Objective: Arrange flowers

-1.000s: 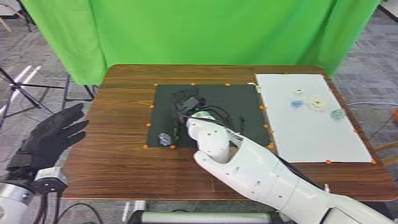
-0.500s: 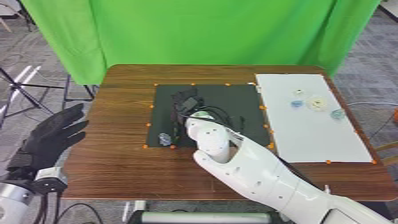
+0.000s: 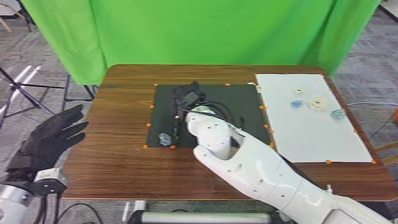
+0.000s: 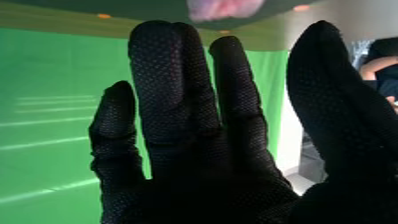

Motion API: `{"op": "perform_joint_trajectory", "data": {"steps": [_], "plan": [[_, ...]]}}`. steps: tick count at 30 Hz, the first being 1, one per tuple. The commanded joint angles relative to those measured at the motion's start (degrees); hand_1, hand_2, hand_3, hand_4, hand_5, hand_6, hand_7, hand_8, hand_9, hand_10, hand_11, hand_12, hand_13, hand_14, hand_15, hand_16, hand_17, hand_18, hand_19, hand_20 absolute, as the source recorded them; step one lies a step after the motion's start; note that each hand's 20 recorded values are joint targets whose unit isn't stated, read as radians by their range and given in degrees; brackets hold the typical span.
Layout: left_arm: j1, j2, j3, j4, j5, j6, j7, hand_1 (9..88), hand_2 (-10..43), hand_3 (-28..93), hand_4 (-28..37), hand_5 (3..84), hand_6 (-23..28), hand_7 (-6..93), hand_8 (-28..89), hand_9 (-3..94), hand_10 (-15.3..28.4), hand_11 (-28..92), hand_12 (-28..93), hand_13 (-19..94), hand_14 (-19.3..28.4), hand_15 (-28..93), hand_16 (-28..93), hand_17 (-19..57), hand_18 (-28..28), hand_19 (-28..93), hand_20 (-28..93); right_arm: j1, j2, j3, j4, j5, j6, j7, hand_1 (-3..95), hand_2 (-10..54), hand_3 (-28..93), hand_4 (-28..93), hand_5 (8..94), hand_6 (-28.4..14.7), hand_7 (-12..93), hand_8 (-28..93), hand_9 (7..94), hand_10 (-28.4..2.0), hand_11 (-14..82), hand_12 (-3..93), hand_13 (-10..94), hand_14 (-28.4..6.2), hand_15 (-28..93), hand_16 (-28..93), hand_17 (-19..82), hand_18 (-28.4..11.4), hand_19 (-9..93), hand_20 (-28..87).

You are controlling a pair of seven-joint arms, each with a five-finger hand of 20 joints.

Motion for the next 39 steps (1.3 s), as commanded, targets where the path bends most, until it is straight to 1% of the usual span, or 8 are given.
{"op": "perform_joint_trajectory", "data": {"steps": [1, 4, 7, 9, 11, 19, 28, 39], "plan": [[2.19, -1.92, -0.93, -0.81, -0.02, 0.54, 0.63, 24.7, -1.7, 70, -26.3, 26.5, 2.0, 18.7, -10, 20.1, 9.8, 15, 18, 15, 12.6, 21, 5, -10.3, 17.1, 36, 10, -0.15, 3.35, 4.19, -6.99, 1.63, 0.95, 2.02, 26.7, -9.5, 83, -28, 50.7, 1.2, 25, -15, 63.5, -12.3, 24.5, 24.4, 64, -5.2, 54, 28, 18, -21.4, 73, 53], [3.02, -2.54, -1.34, -1.12, -0.02, 0.71, 0.92, 24.7, -1.7, 70, -26.3, 26.5, 2.0, 18.7, -10, 20.1, 9.9, 15, 18, 15, 12.6, 22, 5, -10.3, 17.1, 36, 10, -1.03, 6.65, 8.51, -10.98, 4.21, 0.72, 3.43, 24.8, -8.0, 83, -28, 48.3, -0.1, 24, -14, 60.8, -13.1, 23.4, 24.0, 63, -6.1, 55, 28, 17, -21.8, 73, 53], [3.25, -3.06, -1.5, -1.26, 0.06, 0.69, 1.0, 24.7, -1.6, 70, -26.2, 26.5, 2.0, 18.6, -10, 20.2, 9.8, 15, 18, 15, 12.5, 21, 5, -10.4, 17.2, 36, 10, -2.61, 11.16, 13.68, -14.33, 7.92, -1.33, 5.91, 22.7, -5.0, 82, -26, 44.1, -3.6, 20, -11, 52.9, -14.5, 21.6, 23.5, 55, -9.0, 53, 24, 15, -22.5, 73, 54], [3.6, -3.35, -1.78, -1.4, 0.12, 0.48, 0.88, 24.7, -1.6, 70, -26.3, 26.5, 2.0, 18.7, -10, 20.2, 9.9, 15, 18, 15, 12.6, 22, 5, -10.4, 17.2, 36, 10, -4.45, 14.75, 16.96, -15.67, 9.36, -1.78, 7.97, 22.1, -4.3, 82, -26, 39.7, -5.7, 18, -10, 45.0, -16.8, 19.3, 23.3, 47, -11.4, 48, 21, 12, -22.3, 71, 53], [3.78, -3.54, -1.82, -1.46, 0.12, 0.69, 1.07, 24.7, -1.6, 70, -26.2, 26.5, 2.0, 18.7, -10, 20.2, 9.9, 15, 18, 15, 12.5, 22, 5, -10.4, 17.2, 36, 10, -6.5, 18.54, 19.66, -15.84, 9.74, -0.37, 10.13, 21.9, -4.0, 83, -26, 35.3, -7.2, 17, -9, 38.1, -18.2, 17.4, 23.8, 39, -13.8, 41, 19, 9, -21.8, 66, 50], [4.03, -4.06, -1.88, -1.59, 0.25, 0.82, 1.39, 24.6, -1.6, 70, -26.4, 26.5, 2.0, 18.7, -10, 20.2, 9.8, 15, 18, 15, 12.5, 22, 5, -10.4, 17.1, 36, 10, -16.73, 28.73, 31.0, -14.41, 11.87, -1.14, 19.94, 23.2, -4.8, 83, -25, 27.8, -9.2, 14, -7, 27.0, -20.2, 11.1, 25.1, 25, -18.7, 24, 21, 3, -22.5, 56, 36], [3.86, -4.61, -1.62, -1.58, 0.37, 0.7, 1.17, 24.5, -1.6, 70, -26.2, 26.6, 2.0, 18.6, -10, 20.2, 9.7, 15, 18, 15, 12.5, 21, 5, -10.3, 17.1, 36, 10, -25.59, 30.25, 40.47, -14.03, 13.73, -2.24, 24.23, 25.2, -7.2, 84, -25, 27.0, -9.8, 14, -7, 27.6, -20.0, 10.1, 24.5, 29, -18.8, 21, 21, 3, -22.7, 56, 32], [4.09, -4.62, -1.52, -1.61, 0.23, 1.04, 1.54, 24.5, -1.6, 70, -26.2, 26.5, 2.0, 18.6, -10, 20.2, 9.7, 15, 18, 15, 12.5, 21, 5, -10.4, 17.1, 36, 10, -27.26, 31.47, 41.02, -7.03, 11.99, 3.46, 20.78, 27.5, -9.3, 86, -27, 33.0, -8.0, 20, -10, 38.6, -16.7, 17.1, 21.1, 44, -11.8, 33, 18, 8, -21.3, 66, 37]]}}
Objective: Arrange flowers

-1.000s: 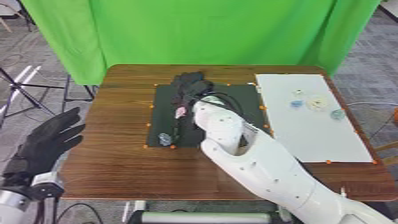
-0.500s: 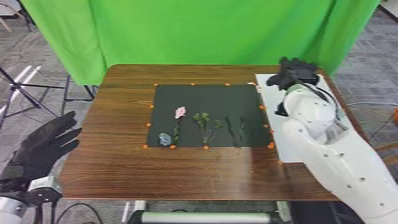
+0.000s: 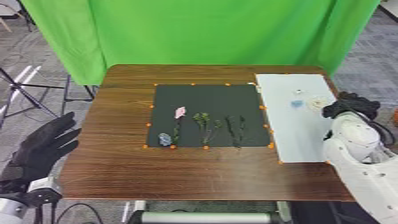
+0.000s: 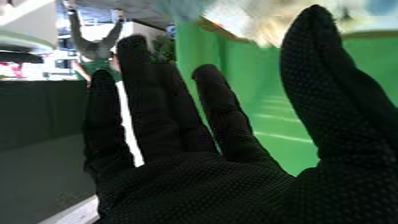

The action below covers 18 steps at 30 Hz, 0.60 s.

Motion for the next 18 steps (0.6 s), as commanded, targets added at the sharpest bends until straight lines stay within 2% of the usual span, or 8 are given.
{"op": "perform_joint_trajectory", "data": {"steps": [1, 3, 8, 11, 13, 16, 18], "plan": [[0.83, -0.45, -0.05, -0.41, 0.05, 0.63, 0.3, 24.5, -1.6, 70, -26.2, 26.5, 2.0, 18.6, -10, 20.2, 9.7, 15, 18, 15, 12.5, 21, 5, -10.4, 17.1, 36, 10, -0.54, 1.27, -0.66, 5.47, -1.28, 3.86, -2.65, 27.9, -9.3, 86, -27, 33.2, -7.8, 21, -10, 38.9, -16.4, 17.3, 21.0, 45, -11.3, 33, 18, 8, -21.1, 66, 37], [0.87, -0.47, -0.02, -0.44, 0.12, 0.69, 0.41, 24.5, -1.6, 70, -26.2, 26.5, 2.0, 18.6, -10, 20.2, 9.8, 15, 18, 15, 12.5, 22, 5, -10.4, 17.1, 36, 10, -0.34, 1.56, -1.29, 6.78, -2.21, 5.3, -3.86, 28.8, -9.3, 87, -27, 33.7, -6.8, 23, -11, 40.1, -15.5, 18.1, 20.7, 46, -10.2, 35, 18, 9, -20.7, 67, 38], [0.78, -0.35, -0.06, -0.38, 0.01, 0.65, 0.35, 24.5, -1.6, 70, -26.4, 26.6, 2.0, 18.6, -10, 20.2, 9.9, 15, 18, 15, 12.5, 22, 5, -10.4, 17.1, 36, 10, -0.99, 2.0, -2.23, 8.13, -4.05, 10.94, -6.02, 34.2, -8.6, 88, -28, 42.6, -1.6, 29, -15, 53.3, -9.5, 25.7, 20.6, 57, -5.8, 39, 18, 13, -19.4, 71, 41], [0.89, -0.37, -0.02, -0.45, 0.01, 0.85, 0.4, 24.5, -1.5, 70, -26.4, 26.6, 2.0, 18.6, -10, 20.2, 9.8, 15, 18, 15, 12.6, 22, 5, -10.4, 17.2, 36, 10, -1.55, 2.03, -2.67, 8.26, -5.08, 13.75, -7.74, 36.5, -8.7, 88, -28, 46.2, 0.3, 31, -17, 58.6, -9.2, 28.0, 20.8, 62, -4.1, 41, 19, 15, -19.2, 72, 43], [0.83, -0.28, -0.03, -0.39, -0.04, 0.71, 0.36, 24.5, -1.5, 70, -26.4, 26.5, 2.0, 18.7, -10, 20.3, 9.8, 15, 18, 15, 12.6, 22, 5, -10.5, 17.2, 36, 10, -1.81, 2.04, -3.03, 8.28, -4.96, 16.31, -8.9, 38.2, -9.3, 86, -28, 48.5, 1.6, 33, -18, 61.8, -8.8, 29.3, 21.0, 64, -3.1, 41, 26, 16, -19.1, 73, 44], [0.8, -0.13, 0.01, -0.34, 0.14, 0.63, 0.45, 24.5, -1.5, 70, -26.4, 26.6, 2.0, 18.6, -10, 20.3, 9.8, 15, 18, 15, 12.6, 22, 5, -10.4, 17.2, 36, 10, -2.14, 1.62, -2.32, 6.76, -4.42, 13.17, -9.38, 39.8, -9.5, 85, -28, 51.4, 2.9, 35, -19, 67.3, -7.3, 24.7, 28.5, 68, -2.3, 39, 32, 17, -19.0, 73, 46], [0.8, -0.12, -0.08, -0.33, -0.02, 0.48, 0.28, 24.5, -1.7, 70, -26.3, 26.5, 2.0, 18.7, -10, 20.2, 9.8, 15, 18, 15, 12.6, 22, 5, -10.4, 17.2, 36, 10, -1.8, 1.29, -2.3, 6.22, -4.21, 10.46, -9.31, 39.5, -9.5, 85, -28, 50.2, 2.9, 34, -19, 65.1, -8.0, 25.5, 26.3, 67, -1.6, 39, 33, 17, -19.1, 73, 46]]}}
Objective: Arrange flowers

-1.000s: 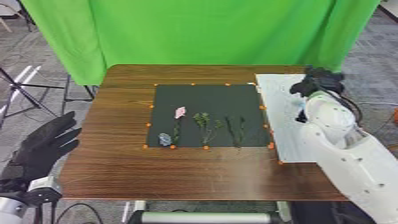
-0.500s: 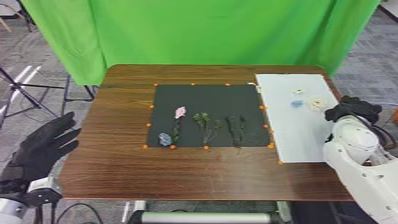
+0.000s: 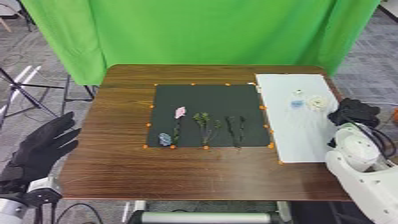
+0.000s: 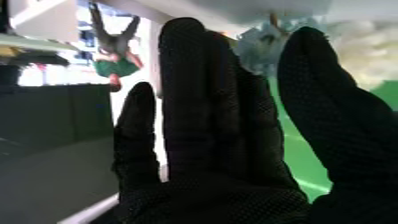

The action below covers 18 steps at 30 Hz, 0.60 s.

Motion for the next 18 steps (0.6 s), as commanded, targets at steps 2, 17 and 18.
{"op": "perform_joint_trajectory", "data": {"steps": [2, 17, 18], "plan": [[0.64, -0.04, -0.03, -0.25, 0.1, 0.33, -0.02, 24.6, -1.8, 70, -26.3, 26.5, 2.0, 18.7, -10, 20.2, 9.8, 15, 18, 15, 12.6, 22, 5, -10.5, 17.2, 36, 10, -0.23, -0.39, -0.16, -1.99, -0.22, -4.98, -1.82, 39.1, -9.5, 86, -28, 47.7, 2.9, 34, -19, 60.8, -8.3, 24.7, 22.9, 64, -1.3, 38, 33, 16, -19.4, 73, 46], [0.38, 0.35, -0.24, -0.03, 0.16, -0.09, -0.44, 24.9, -1.8, 70, -26.4, 26.5, 2.0, 18.7, -10, 20.2, 9.8, 15, 18, 15, 12.5, 22, 5, -10.4, 17.2, 36, 10, -1.57, -0.9, 0.17, -5.2, 0.2, -7.45, -0.73, 34.8, -9.5, 88, -28, 44.8, 1.7, 33, -18, 55.3, -10.6, 23.9, 21.9, 62, -3.7, 43, 24, 15, -20.1, 72, 48], [0.26, 0.39, -0.28, 0.0, 0.12, -0.23, -0.61, 24.9, -1.8, 70, -26.4, 26.5, 2.0, 18.7, -10, 20.2, 9.8, 15, 18, 15, 12.5, 22, 5, -10.4, 17.2, 36, 10, -1.86, -0.96, 0.57, -5.5, 0.18, -7.71, -1.3, 34.4, -9.5, 88, -28, 44.4, 1.4, 32, -18, 54.5, -10.8, 23.8, 22.0, 62, -4.0, 44, 23, 15, -20.3, 72, 48]]}}
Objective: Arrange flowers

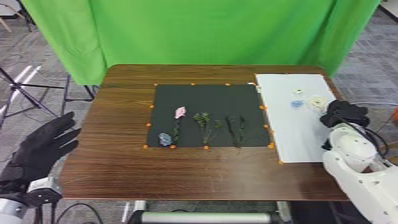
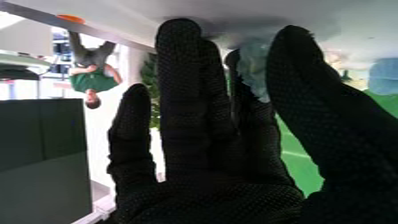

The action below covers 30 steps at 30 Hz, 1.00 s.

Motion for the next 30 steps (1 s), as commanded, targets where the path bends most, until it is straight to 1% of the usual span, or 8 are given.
{"op": "perform_joint_trajectory", "data": {"steps": [1, 11, 15, 19, 23, 26, 27, 30], "plan": [[0.13, 0.31, -0.17, 0.05, 0.13, -0.18, -0.57, 24.8, -1.8, 70, -26.3, 26.5, 2.0, 18.7, -10, 20.2, 9.8, 15, 18, 15, 12.5, 22, 5, -10.4, 17.2, 36, 10, -1.13, -0.49, 0.15, -2.88, -1.02, -1.1, 0.92, 33.5, -9.5, 88, -28, 43.1, 0.5, 31, -17, 52.4, -11.1, 23.5, 22.0, 60, -4.5, 44, 23, 14, -20.4, 72, 48], [-0.01, 0.21, -0.31, 0.03, 0.19, -0.39, -1.18, 24.9, -1.9, 70, -26.4, 26.5, 2.0, 18.7, -10, 20.2, 9.7, 15, 18, 15, 12.5, 22, 5, -10.4, 17.2, 36, 10, -1.38, -1.09, -0.38, -3.35, -1.57, 0.1, 0.66, 31.7, -9.5, 88, -28, 41.9, -1.3, 31, -15, 50.2, -11.3, 26.6, 22.8, 59, -4.8, 47, 21, 13, -20.7, 71, 49], [0.37, 0.02, -0.27, -0.09, 0.18, -0.37, -0.9, 25.0, -1.7, 70, -26.5, 26.4, 1.9, 18.9, -10, 20.2, 9.7, 15, 18, 15, 12.6, 22, 5, -10.4, 17.2, 36, 10, -0.75, -1.27, -1.33, -1.67, -1.76, -0.04, 1.44, 36.3, -9.5, 86, -28, 47.3, 1.1, 36, -18, 57.1, -10.0, 31.1, 23.4, 64, -2.8, 44, 26, 15, -20.6, 72, 49], [0.8, -0.13, -0.43, -0.31, 0.12, -0.26, -0.59, 25.1, -1.7, 70, -26.4, 26.5, 2.0, 19.0, -10, 20.4, 9.8, 15, 18, 15, 12.7, 22, 5, -10.4, 17.2, 36, 10, -1.68, -1.17, -1.28, -0.85, -1.84, 4.49, 0.04, 44.7, -9.5, 81, -28, 54.5, 2.2, 49, -6, 70.5, -6.4, 19.6, 41.2, 71, 1.0, 37, 38, 18, -19.9, 73, 48], [1.06, -0.29, -0.62, -0.46, 0.1, -0.04, -0.54, 25.0, -1.6, 70, -26.4, 26.6, 2.1, 18.9, -10, 20.4, 9.9, 16, 18, 15, 12.7, 22, 5, -10.4, 17.2, 36, 10, -2.72, -1.25, -0.61, -2.47, -2.65, 6.82, -1.28, 49.0, -9.5, 80, -28, 65.3, 3.5, 51, -1, 82.0, -5.4, 17.3, 47.5, 79, -0.1, 38, 40, 22, -19.3, 74, 49], [1.33, -0.46, -0.65, -0.69, 0.18, 0.06, -0.22, 25.0, -1.6, 70, -26.4, 26.7, 2.1, 18.8, -10, 20.5, 9.9, 16, 17, 15, 12.7, 22, 5, -10.5, 17.2, 36, 10, -2.72, -1.61, -0.23, -5.24, -2.73, 8.61, -2.23, 49.2, -9.5, 81, -28, 68.3, 3.5, 50, -1, 84.3, -5.5, 17.8, 48.3, 81, -0.6, 41, 39, 23, -19.3, 75, 49], [0.63, -0.03, -0.24, -0.4, 0.19, 0.6, -0.71, 25.0, -1.6, 70, -26.4, 26.7, 2.1, 18.9, -10, 20.5, 9.9, 16, 17, 15, 12.7, 22, 5, -10.5, 17.2, 36, 10, -2.2, -1.76, -0.55, -6.01, -3.06, 9.03, -2.87, 49.2, -9.5, 82, -28, 68.6, 3.5, 50, -1, 84.6, -5.6, 17.8, 48.6, 81, -0.5, 41, 39, 23, -19.4, 75, 49], [0.66, 0.02, -0.45, -0.29, 0.01, 0.25, -0.46, 25.0, -1.5, 70, -26.4, 26.8, 2.1, 18.9, -10, 20.5, 9.9, 16, 17, 15, 12.8, 23, 5, -10.4, 17.2, 36, 10, -0.64, -2.3, -1.56, -8.79, -2.12, 11.58, -4.4, 49.0, -9.5, 83, -28, 69.7, 3.3, 50, -2, 85.2, -5.8, 17.5, 49.2, 81, -0.6, 42, 39, 23, -19.4, 75, 49]]}}
